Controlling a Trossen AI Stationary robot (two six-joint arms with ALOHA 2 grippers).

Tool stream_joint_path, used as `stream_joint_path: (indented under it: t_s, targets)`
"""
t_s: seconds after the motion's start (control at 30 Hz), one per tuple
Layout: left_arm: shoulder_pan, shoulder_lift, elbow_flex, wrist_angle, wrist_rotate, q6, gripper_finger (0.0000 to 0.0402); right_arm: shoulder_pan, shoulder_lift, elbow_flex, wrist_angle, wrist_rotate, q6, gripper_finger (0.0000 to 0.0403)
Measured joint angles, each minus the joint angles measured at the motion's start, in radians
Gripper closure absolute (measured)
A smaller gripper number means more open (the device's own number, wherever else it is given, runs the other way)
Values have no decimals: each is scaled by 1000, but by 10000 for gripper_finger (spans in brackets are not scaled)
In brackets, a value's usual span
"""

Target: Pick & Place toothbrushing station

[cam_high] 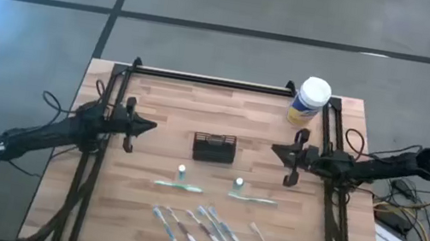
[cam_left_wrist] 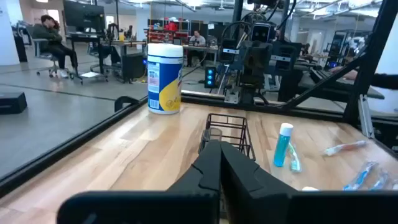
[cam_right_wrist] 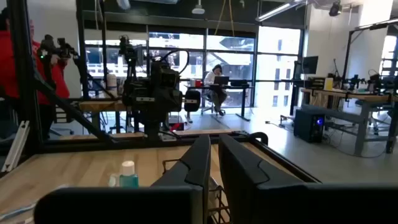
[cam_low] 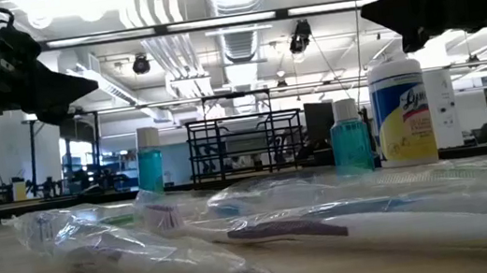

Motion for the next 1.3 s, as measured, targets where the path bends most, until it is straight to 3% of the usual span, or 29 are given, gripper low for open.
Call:
stream_joint_path:
  t_s: [0.83,1.3]
  targets:
    - [-10,14,-1,-2,21,-108,395,0,0,0,-3,-2,14,371]
    - [-10,14,4,-3,20,-33,398,0,0,0,-5,-14,18,371]
